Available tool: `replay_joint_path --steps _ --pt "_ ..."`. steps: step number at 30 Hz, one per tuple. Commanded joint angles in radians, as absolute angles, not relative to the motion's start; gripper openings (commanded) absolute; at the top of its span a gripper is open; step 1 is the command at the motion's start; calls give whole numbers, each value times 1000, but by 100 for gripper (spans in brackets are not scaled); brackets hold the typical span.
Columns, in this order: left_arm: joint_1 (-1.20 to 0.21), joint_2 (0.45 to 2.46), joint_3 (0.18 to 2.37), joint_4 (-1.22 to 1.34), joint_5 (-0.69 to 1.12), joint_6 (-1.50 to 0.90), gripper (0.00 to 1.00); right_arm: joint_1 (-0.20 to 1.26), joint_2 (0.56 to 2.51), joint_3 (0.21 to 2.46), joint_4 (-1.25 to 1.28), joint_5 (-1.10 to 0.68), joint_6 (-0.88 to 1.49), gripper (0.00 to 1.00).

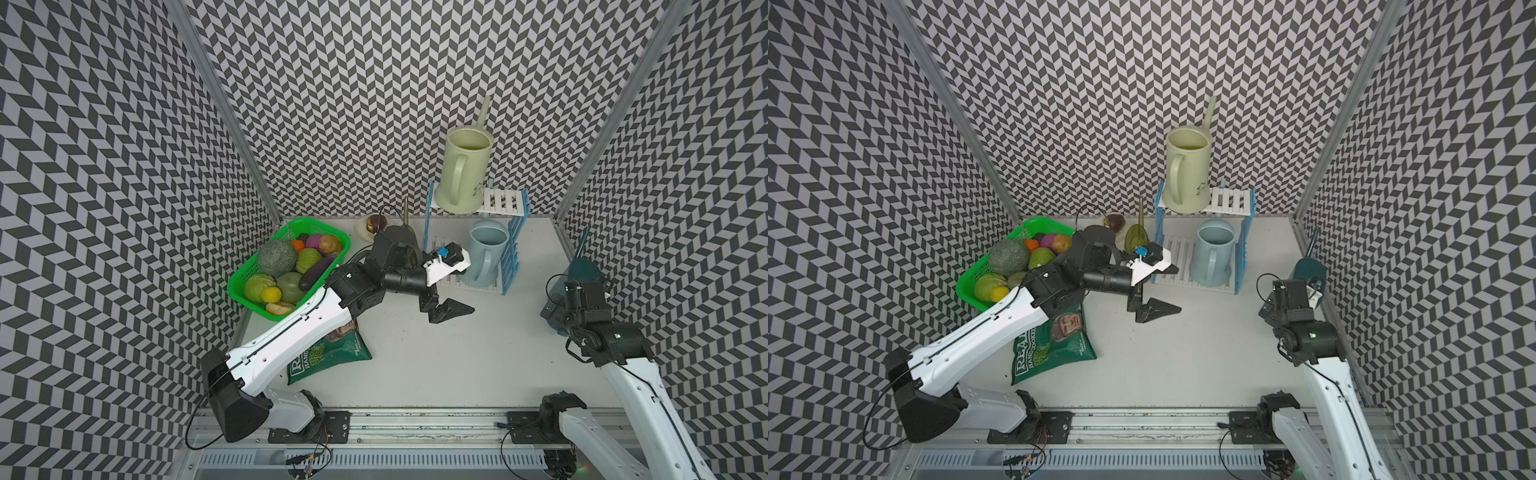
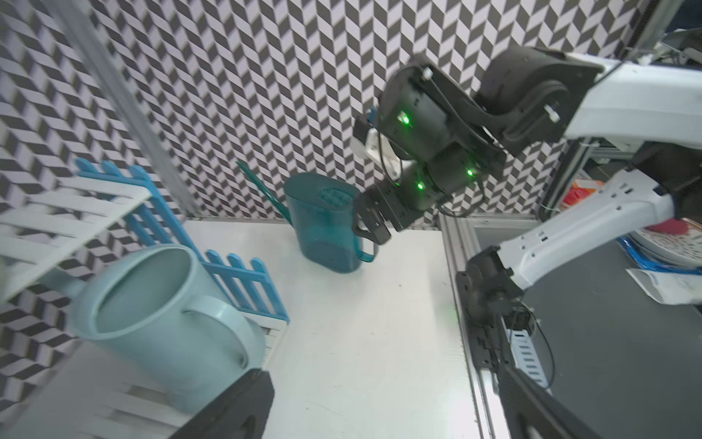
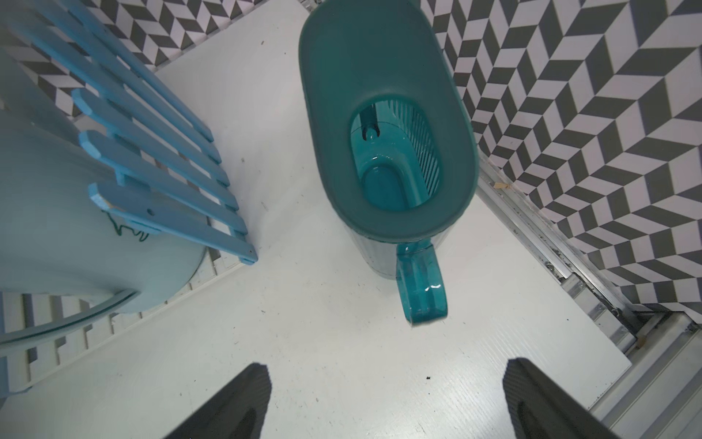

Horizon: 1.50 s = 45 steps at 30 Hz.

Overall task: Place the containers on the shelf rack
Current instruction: 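Pick up a container from the center of the board.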

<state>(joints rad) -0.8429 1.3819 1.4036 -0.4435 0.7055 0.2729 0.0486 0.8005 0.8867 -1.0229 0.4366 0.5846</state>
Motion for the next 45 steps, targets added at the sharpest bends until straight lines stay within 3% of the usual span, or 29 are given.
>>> replay_joint_path --steps 1,8,16,27,45 --pt "-850 1350 1387 -418 790 297 100 -10 831 870 -968 404 551 99" --pt "-850 1323 1356 -370 782 283 100 -160 893 840 -862 271 475 99" --pt "-848 1326 1355 -362 769 288 100 -181 973 803 -752 229 458 97" --pt "-842 1362 1333 -336 764 290 100 -179 1012 751 -633 172 419 68" --pt "-826 1385 1291 -288 771 287 100 -150 963 707 -565 227 437 43"
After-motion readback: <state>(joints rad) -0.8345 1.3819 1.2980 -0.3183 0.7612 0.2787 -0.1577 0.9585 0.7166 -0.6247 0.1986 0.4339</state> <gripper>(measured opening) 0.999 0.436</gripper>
